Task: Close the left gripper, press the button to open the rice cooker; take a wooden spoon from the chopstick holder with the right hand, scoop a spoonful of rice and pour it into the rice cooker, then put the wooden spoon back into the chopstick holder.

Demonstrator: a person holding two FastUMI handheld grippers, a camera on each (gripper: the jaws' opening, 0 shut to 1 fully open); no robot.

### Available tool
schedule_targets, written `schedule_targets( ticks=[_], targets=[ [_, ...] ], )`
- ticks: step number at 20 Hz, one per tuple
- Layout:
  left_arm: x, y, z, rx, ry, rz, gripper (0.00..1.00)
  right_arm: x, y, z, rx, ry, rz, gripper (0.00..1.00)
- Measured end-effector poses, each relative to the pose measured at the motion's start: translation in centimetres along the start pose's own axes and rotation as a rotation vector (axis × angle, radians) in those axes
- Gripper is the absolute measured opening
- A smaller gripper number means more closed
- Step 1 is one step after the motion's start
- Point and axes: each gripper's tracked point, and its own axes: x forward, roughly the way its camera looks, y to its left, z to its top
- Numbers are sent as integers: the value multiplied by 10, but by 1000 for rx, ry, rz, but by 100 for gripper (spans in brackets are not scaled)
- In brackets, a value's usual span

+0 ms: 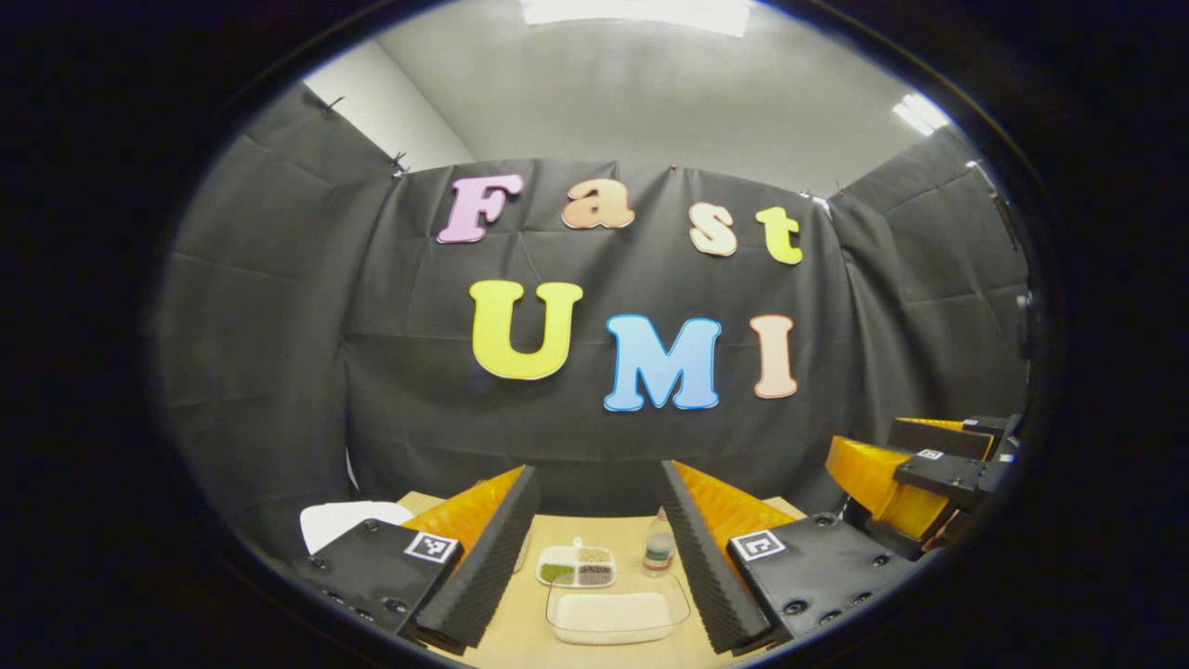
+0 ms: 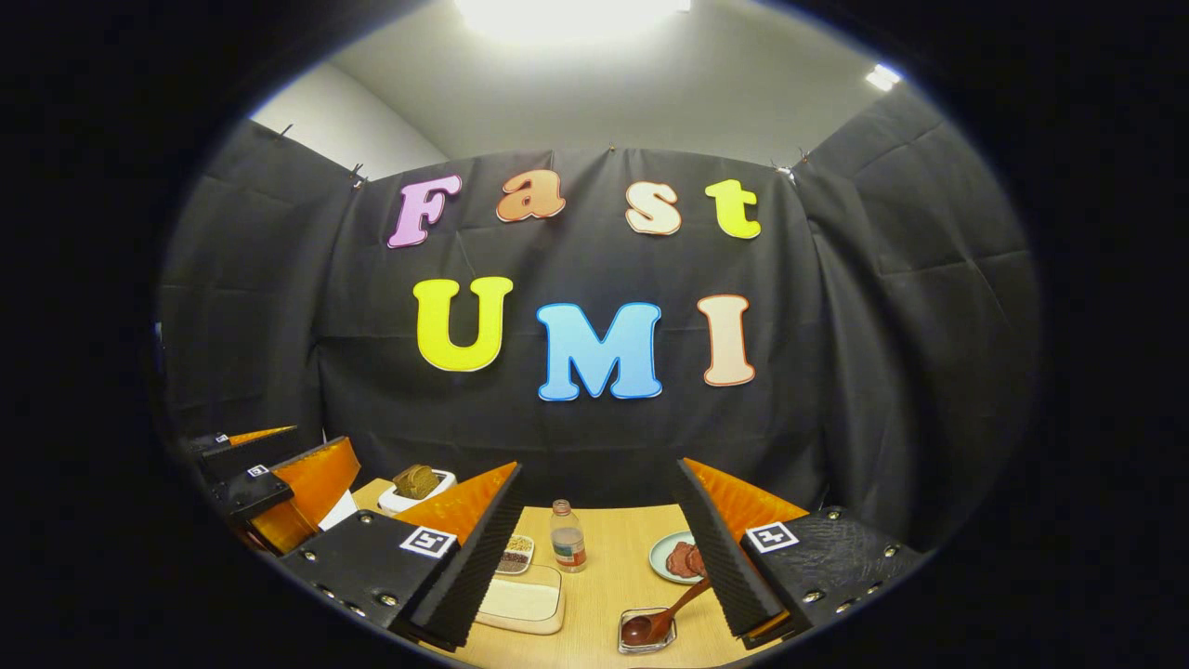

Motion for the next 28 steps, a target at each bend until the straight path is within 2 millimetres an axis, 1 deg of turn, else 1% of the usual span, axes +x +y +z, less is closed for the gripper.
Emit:
schedule_targets(
  ticks=[1, 2, 7, 8, 9, 10, 13, 14, 15, 16, 17, 18, 19, 20, 21, 22, 25, 28],
  targets=[
    [-1, 1, -3, -1, 4, -1, 92, -1, -1, -1, -3, -1, -4, 94],
    [0, 2, -4, -5, 6, -1, 91, 0, 0, -1, -4, -1, -4, 98],
    [1, 15, -13, 0, 23, 22, 92, 0, 2, -5, -17, 7, -1, 98],
    [3, 19, -14, 0, 27, 28, 92, 1, 3, -7, -18, 13, 1, 94],
    [3, 23, -18, 0, 31, 33, 92, 1, 4, -11, -17, 23, 7, 98],
    [5, 28, -21, 5, 35, 38, 92, 2, 7, -15, -16, 34, 18, 98],
    [14, 47, -41, 21, 78, 58, 89, 3, 10, -21, -18, 50, 31, 98],
    [18, 53, -48, 17, 94, 60, 83, 3, 10, -22, -20, 52, 34, 94],
    [19, 59, -56, 10, 112, 65, 86, 4, 11, -24, -22, 54, 37, 98],
    [20, 69, -62, -1, 135, 82, 68, 5, 11, -25, -23, 58, 37, 94],
    [22, 77, -71, -19, 161, 85, 51, 5, 12, -28, -23, 64, 37, 98],
    [27, 88, -81, -37, 193, 101, 33, 5, 13, -30, -20, 72, 37, 98],
    [27, 99, -94, -59, 234, 116, 19, 5, 13, -31, -12, 74, 37, 94],
    [26, 106, -108, -86, 276, 106, 11, 6, 14, -32, -9, 76, 37, 94],
    [23, 114, -119, -107, 309, 108, 8, 7, 13, -34, -11, 79, 35, 94],
    [21, 128, -126, -108, 332, 126, 8, 8, 14, -35, -14, 83, 33, 98],
    [18, 176, -150, -96, 409, 172, 8, 10, 18, -41, -10, 96, 34, 97],
    [13, 221, -166, -138, 473, 206, 8, 11, 23, -45, -13, 108, 37, 98]
  ],
)
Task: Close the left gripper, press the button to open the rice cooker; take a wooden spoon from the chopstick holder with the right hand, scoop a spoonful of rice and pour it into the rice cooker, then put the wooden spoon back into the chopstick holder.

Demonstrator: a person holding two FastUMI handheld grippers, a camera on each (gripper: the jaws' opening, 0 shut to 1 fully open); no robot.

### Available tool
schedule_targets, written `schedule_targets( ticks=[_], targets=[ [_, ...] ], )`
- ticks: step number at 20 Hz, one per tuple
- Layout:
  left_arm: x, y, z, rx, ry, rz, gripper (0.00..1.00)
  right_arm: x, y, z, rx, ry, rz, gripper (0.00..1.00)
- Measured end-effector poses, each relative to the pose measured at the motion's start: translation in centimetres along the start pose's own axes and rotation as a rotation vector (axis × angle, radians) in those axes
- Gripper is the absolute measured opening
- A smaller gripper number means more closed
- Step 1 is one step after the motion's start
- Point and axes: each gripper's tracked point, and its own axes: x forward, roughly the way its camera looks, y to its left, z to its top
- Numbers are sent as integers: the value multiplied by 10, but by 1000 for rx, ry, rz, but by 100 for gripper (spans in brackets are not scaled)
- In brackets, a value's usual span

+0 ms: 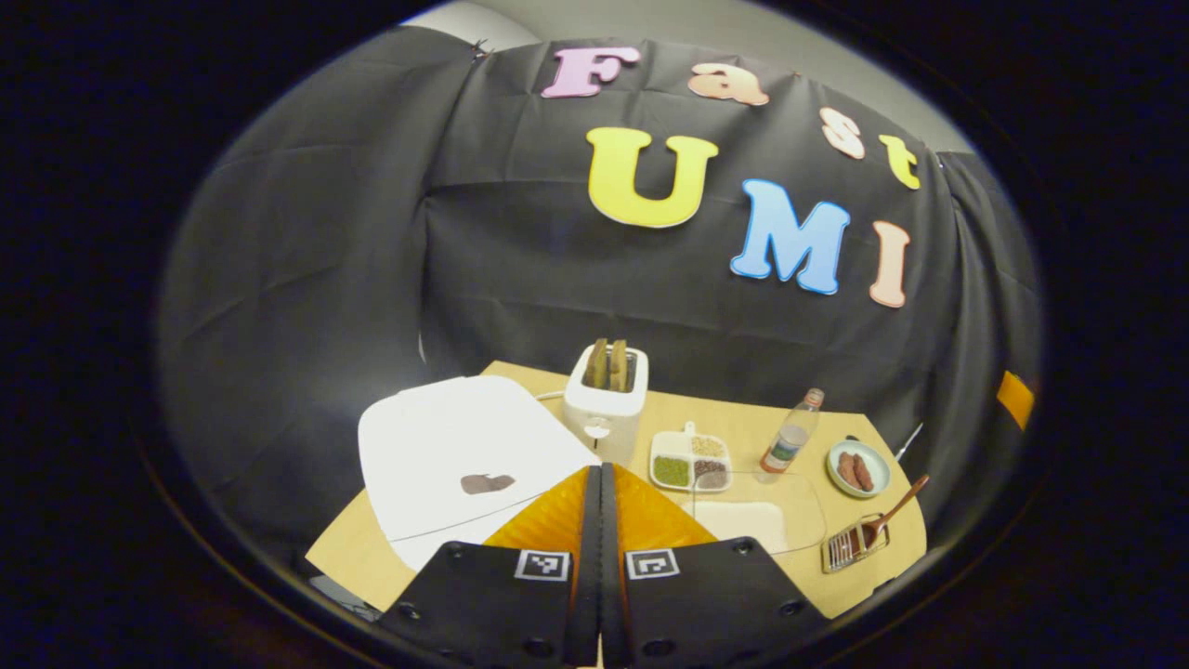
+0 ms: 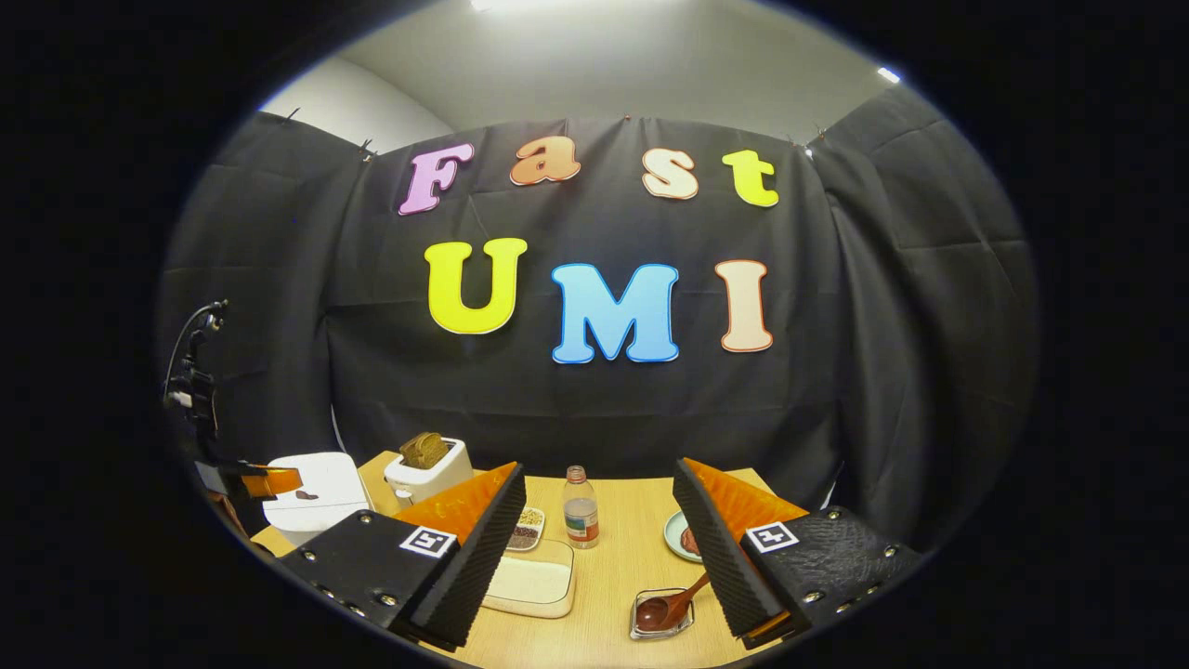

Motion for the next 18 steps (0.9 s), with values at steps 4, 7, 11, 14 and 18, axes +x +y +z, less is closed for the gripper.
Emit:
schedule_targets(
  ticks=[4, 7, 11, 14, 18],
  targets=[
    [25, 54, -5, -64, 82, 25, 8, 2, 6, -8, -2, 21, 3, 97],
    [45, 73, -22, -78, 145, 18, 8, 4, 11, -10, 6, 23, 16, 97],
    [69, 84, -32, -66, 185, 32, 8, 8, 13, -12, 28, 24, 20, 97],
    [85, 88, -42, -64, 227, 52, 8, 13, 9, -11, 34, 34, 6, 97],
    [89, 89, -53, -34, 284, 76, 8, 17, 0, -11, 53, 38, -9, 98]
  ],
)
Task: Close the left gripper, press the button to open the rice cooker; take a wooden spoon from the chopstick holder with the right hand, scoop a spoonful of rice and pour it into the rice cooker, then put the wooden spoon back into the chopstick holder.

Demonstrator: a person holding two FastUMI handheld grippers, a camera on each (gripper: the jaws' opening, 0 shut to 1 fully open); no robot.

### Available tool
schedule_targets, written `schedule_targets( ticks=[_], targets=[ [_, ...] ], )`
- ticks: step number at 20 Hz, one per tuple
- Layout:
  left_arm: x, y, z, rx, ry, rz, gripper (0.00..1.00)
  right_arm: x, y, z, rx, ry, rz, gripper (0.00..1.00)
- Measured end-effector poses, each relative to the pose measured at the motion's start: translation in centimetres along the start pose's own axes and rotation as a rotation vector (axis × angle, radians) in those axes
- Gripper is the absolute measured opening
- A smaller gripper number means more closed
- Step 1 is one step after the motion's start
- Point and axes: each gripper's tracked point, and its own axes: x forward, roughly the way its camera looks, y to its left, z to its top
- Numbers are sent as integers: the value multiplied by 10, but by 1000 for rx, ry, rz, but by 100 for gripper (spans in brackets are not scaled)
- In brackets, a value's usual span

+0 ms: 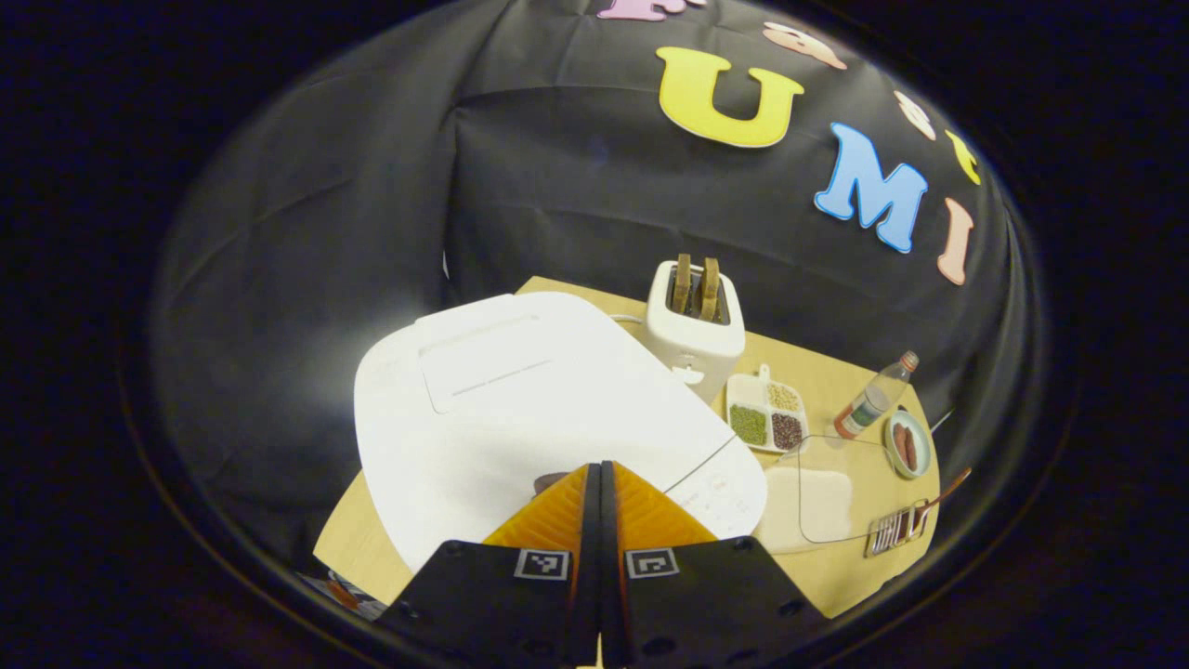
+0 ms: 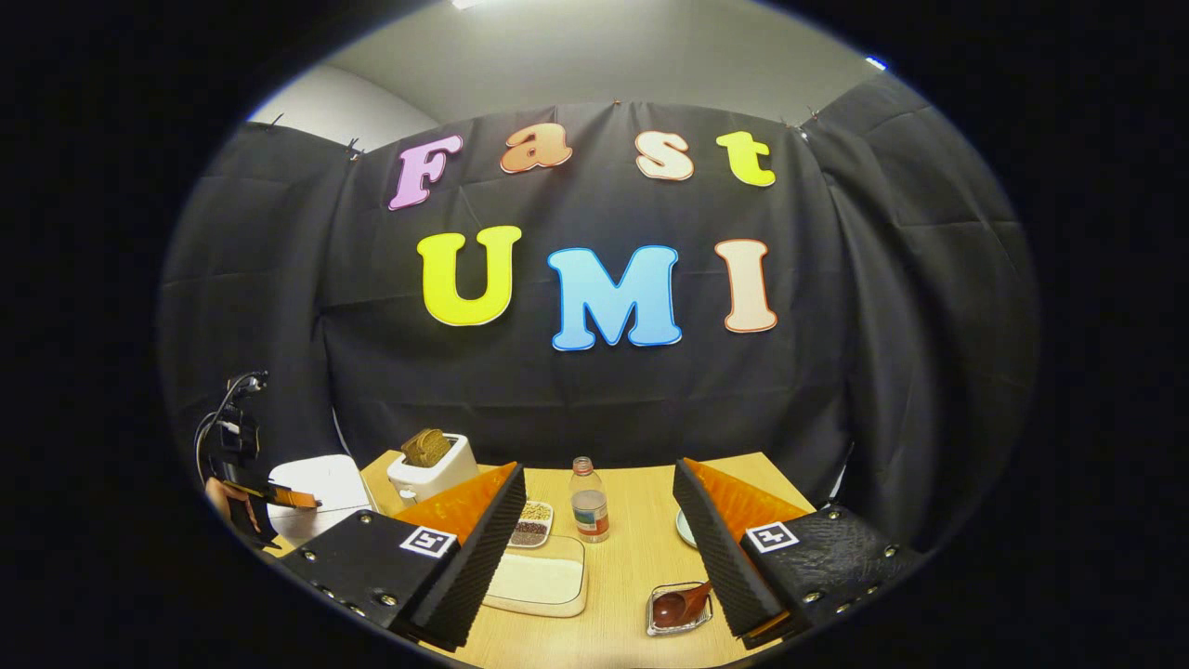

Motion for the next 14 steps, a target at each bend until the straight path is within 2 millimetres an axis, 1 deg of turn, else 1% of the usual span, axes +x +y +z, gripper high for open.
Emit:
schedule_targets(
  ticks=[2, 3, 4, 6, 7, 8, 10, 12, 14],
  targets=[
    [1, 0, 2, 36, 0, 18, 8, 1, 1, -2, 8, 5, 3, 98],
    [0, -1, 4, 50, -9, 22, 8, 1, -1, -2, 9, 5, 2, 94],
    [-2, -2, 10, 43, -21, 25, 8, 1, -3, -1, 10, 3, 1, 98],
    [-16, -1, 37, 13, -102, 37, 8, 3, -3, 1, 6, -2, 5, 97],
    [-26, 1, 53, 1, -155, 48, 8, 2, -4, 2, 2, -3, 6, 98],
    [-36, 5, 73, -2, -217, 65, 9, 2, -5, 3, 1, -4, 8, 98],
    [-54, 12, 105, 13, -302, 97, 9, 3, -7, 2, 5, -4, 12, 98],
    [-80, 12, 130, 36, -363, 115, 10, 1, -8, 4, 6, -11, 16, 97],
    [-112, 7, 153, 47, -440, 115, 10, -1, -9, 5, 0, -17, 18, 98]
  ],
)
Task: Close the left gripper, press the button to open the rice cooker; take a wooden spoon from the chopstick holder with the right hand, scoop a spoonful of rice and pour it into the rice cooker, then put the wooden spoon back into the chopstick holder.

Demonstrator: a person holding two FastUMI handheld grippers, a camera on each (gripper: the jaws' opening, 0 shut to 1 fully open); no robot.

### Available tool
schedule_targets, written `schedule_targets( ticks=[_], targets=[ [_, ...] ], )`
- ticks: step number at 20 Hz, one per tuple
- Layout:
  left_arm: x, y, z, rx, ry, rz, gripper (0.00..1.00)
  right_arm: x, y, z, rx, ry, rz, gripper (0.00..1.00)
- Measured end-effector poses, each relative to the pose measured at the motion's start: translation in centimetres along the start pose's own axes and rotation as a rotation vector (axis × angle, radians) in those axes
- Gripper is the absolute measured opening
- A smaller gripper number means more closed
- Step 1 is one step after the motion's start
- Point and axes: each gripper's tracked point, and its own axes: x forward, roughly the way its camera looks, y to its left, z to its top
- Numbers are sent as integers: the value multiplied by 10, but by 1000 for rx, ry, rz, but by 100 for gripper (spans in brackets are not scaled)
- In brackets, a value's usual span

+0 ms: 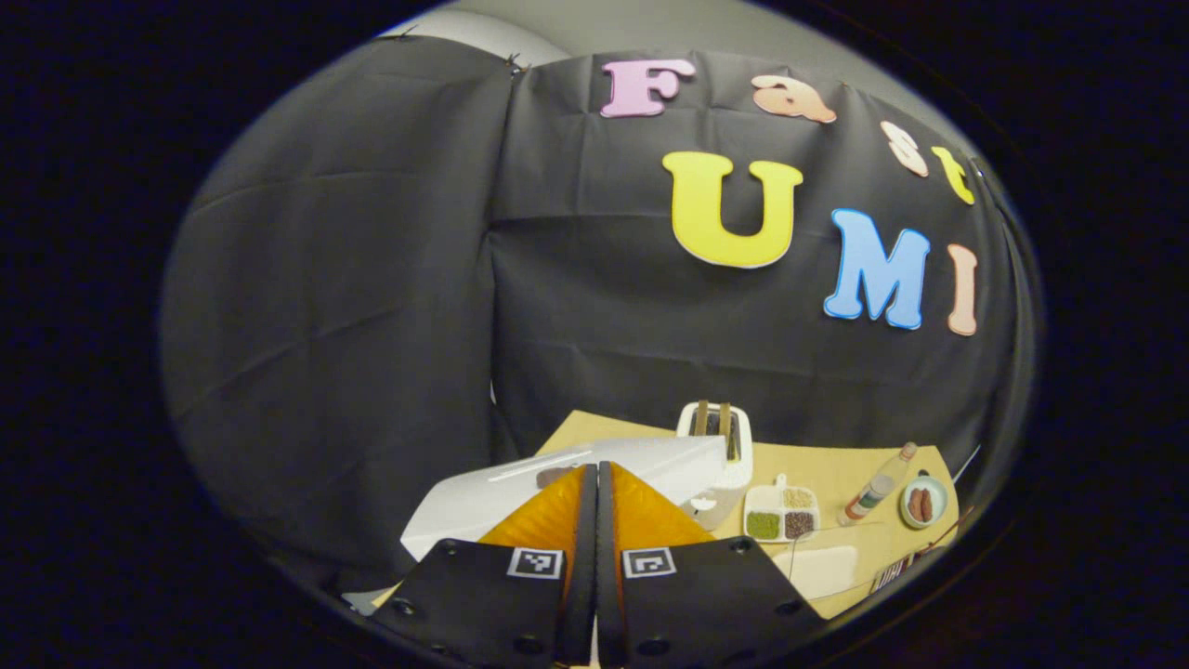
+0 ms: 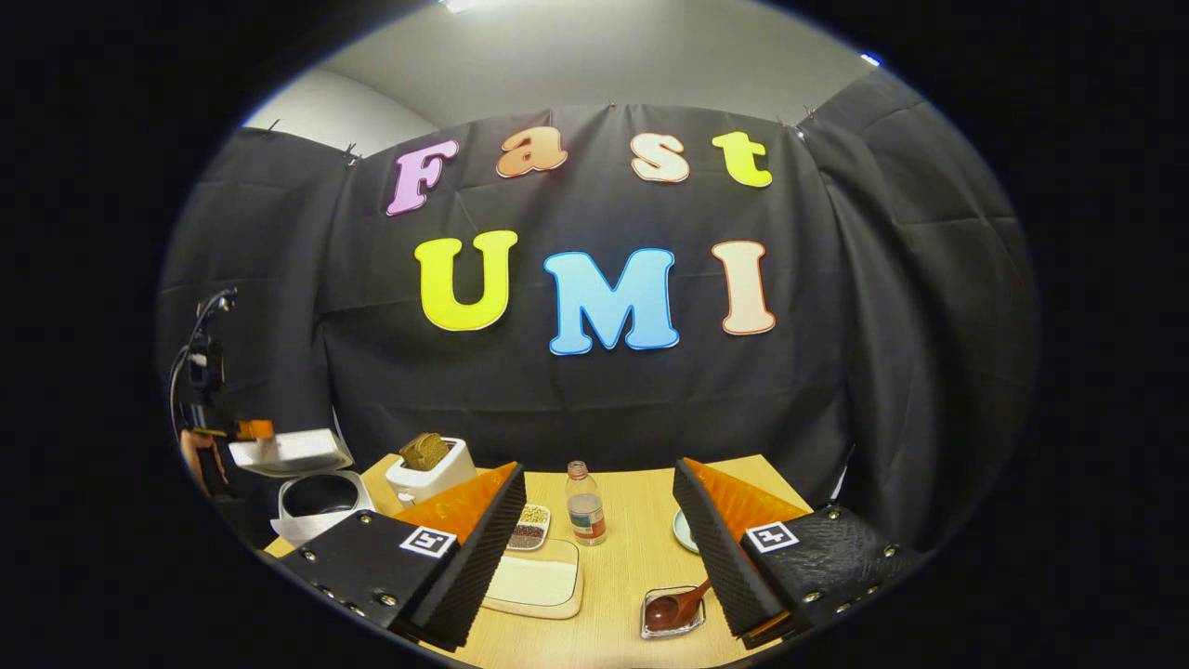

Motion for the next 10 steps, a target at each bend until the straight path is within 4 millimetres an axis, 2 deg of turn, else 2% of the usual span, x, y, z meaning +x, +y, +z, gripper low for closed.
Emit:
schedule_targets(
  ticks=[1, 2, 3, 4, 6, 8, 10],
  targets=[
    [-10, -7, 12, -18, -38, -26, 10, 0, -1, 0, -2, -3, 0, 98],
    [-23, -14, 27, -32, -79, -40, 24, -1, -3, -1, -3, -4, -2, 98],
    [-32, -23, 38, -44, -118, -52, 31, -1, -4, -2, -3, -2, -5, 98],
    [-43, -34, 46, -56, -152, -74, 58, -1, -6, -2, -3, -1, -8, 98],
    [-63, -52, 58, -46, -215, -87, 81, -1, -12, -2, -9, -2, -17, 98],
    [-85, -69, 62, -10, -279, -106, 85, -3, -17, 2, -14, -16, -25, 98],
    [-106, -95, 62, 14, -324, -144, 88, -2, -26, -1, -14, -17, -37, 97]
  ],
)
